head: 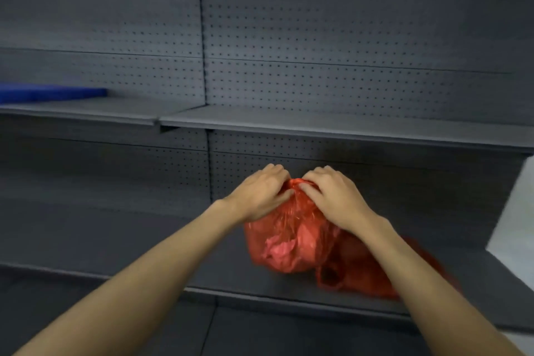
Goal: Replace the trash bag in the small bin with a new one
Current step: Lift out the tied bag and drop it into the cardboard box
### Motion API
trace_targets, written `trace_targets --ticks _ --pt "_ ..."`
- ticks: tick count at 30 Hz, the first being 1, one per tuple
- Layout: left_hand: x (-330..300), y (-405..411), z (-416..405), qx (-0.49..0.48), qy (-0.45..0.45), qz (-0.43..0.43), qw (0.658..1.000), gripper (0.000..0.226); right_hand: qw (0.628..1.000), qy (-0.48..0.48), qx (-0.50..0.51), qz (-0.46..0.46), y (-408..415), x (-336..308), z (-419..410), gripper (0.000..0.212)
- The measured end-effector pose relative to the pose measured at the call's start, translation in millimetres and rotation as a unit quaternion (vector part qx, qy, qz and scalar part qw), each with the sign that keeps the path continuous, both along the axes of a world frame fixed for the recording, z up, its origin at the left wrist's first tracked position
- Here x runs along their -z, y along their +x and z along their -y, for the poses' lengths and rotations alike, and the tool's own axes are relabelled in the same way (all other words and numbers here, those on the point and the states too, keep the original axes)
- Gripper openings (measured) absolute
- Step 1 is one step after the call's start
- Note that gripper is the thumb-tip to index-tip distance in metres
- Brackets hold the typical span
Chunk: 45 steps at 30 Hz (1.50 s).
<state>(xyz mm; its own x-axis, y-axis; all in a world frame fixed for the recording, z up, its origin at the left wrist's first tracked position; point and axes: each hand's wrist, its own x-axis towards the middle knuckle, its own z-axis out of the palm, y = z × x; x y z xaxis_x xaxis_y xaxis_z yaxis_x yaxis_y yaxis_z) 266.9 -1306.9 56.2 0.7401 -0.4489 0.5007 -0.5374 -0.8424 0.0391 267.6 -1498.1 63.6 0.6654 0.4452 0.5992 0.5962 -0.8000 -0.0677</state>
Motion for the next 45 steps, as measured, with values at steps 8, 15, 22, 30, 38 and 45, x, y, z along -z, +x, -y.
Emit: trace_targets --ticks 8,15,22,30,38,45 --pt "10.6 -74.6 -223.2 -0.161 -0.004 -0.007 0.987 0.027 0.985 0.009 -0.171 -0.034 -13.6 8.1 -230.8 0.025" --pt "14.7 -178.9 -398.4 -0.286 -0.015 -0.008 0.958 0.026 0.954 0.003 -0.294 -0.054 -70.2 13.6 -431.7 0.029" --pt "18.0 -285.2 -531.2 -0.408 -0.038 0.018 0.912 0.026 0.918 -0.032 -0.394 -0.043 -144.2 7.8 -598.9 0.028" --pt "23.2 -370.8 -647.1 -0.529 -0.048 0.021 0.847 0.026 0.864 -0.051 -0.499 -0.038 -209.5 8.7 -750.4 0.031" --pt "25.3 -412.8 -750.9 -0.626 -0.045 -0.002 0.778 0.027 0.794 -0.063 -0.603 -0.050 -235.0 15.7 -895.3 0.029" --pt "20.0 -420.5 -836.5 -0.693 -0.006 -0.006 0.721 0.026 0.748 -0.068 -0.659 -0.049 -238.3 19.4 -1016.8 0.031"
